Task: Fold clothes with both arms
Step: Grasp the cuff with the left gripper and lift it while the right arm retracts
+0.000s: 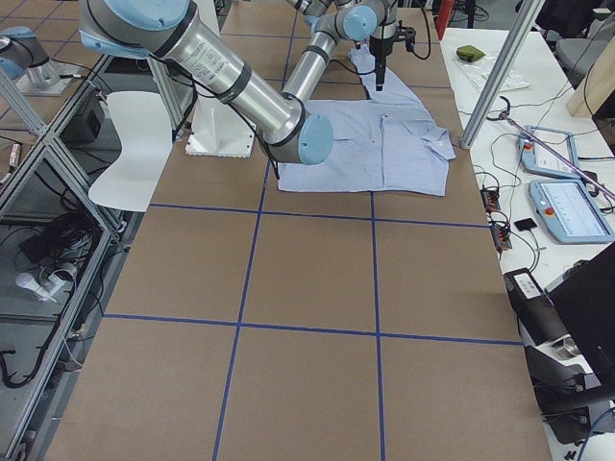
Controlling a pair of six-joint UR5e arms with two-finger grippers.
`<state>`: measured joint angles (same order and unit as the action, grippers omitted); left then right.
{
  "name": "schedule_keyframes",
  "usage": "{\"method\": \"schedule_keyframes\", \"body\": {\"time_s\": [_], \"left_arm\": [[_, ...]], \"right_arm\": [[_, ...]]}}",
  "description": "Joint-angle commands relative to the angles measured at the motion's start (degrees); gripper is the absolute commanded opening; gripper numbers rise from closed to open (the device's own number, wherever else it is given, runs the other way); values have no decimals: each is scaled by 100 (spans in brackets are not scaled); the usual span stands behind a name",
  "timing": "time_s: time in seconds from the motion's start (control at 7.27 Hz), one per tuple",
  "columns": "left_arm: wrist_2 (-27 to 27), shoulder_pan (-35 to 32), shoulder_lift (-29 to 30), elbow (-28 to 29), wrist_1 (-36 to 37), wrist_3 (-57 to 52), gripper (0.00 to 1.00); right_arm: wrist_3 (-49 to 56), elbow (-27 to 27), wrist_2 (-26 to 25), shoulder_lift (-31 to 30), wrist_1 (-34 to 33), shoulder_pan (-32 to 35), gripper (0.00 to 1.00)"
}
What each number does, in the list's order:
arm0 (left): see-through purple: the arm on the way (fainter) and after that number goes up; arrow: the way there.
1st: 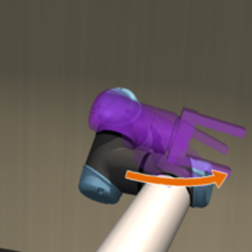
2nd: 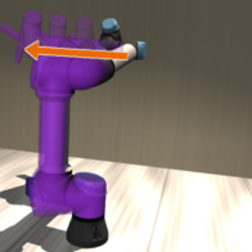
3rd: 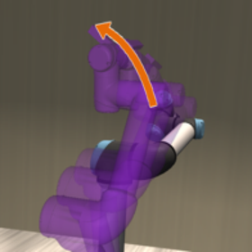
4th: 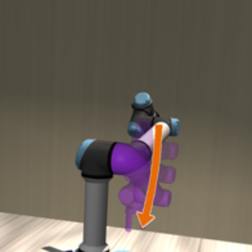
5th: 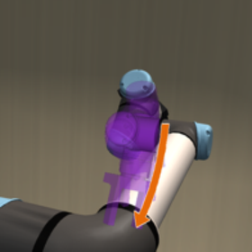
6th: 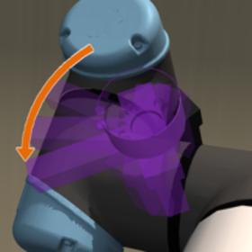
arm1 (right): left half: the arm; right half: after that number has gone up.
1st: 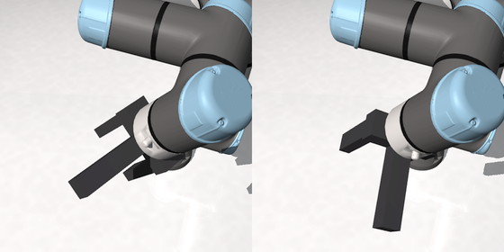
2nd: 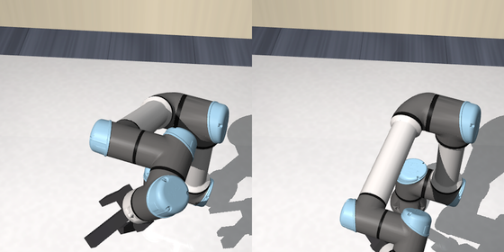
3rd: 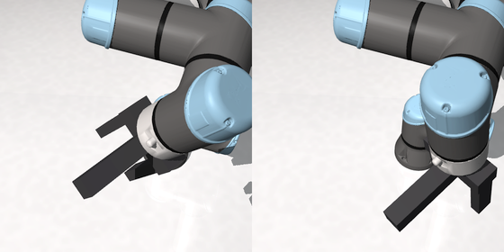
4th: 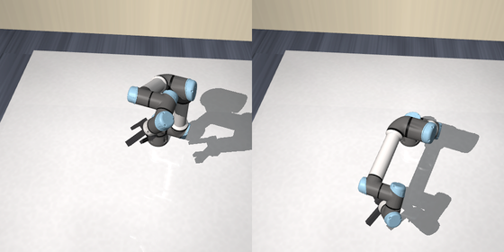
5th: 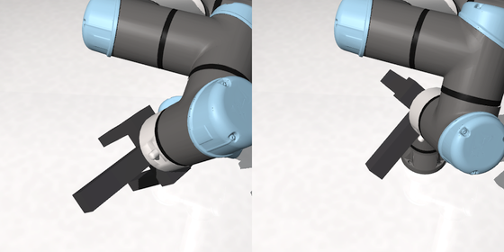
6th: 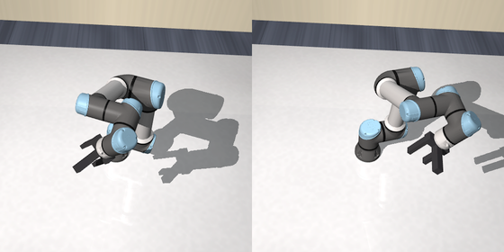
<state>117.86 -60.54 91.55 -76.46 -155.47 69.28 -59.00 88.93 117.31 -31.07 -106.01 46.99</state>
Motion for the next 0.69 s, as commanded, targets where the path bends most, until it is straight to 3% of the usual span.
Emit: {"method": "schedule_keyframes", "body": {"time_s": [0.0,0.28,0.55], "left_arm": [[613,-237,73,-752,749,-11,0],[642,-239,580,-1903,2582,-2,0],[642,-222,1789,-2460,4543,172,0]], "right_arm": [[378,649,133,-739,-17,239,99],[503,810,300,-1346,-17,564,100],[1658,1020,414,-2093,-17,1098,100]]}}
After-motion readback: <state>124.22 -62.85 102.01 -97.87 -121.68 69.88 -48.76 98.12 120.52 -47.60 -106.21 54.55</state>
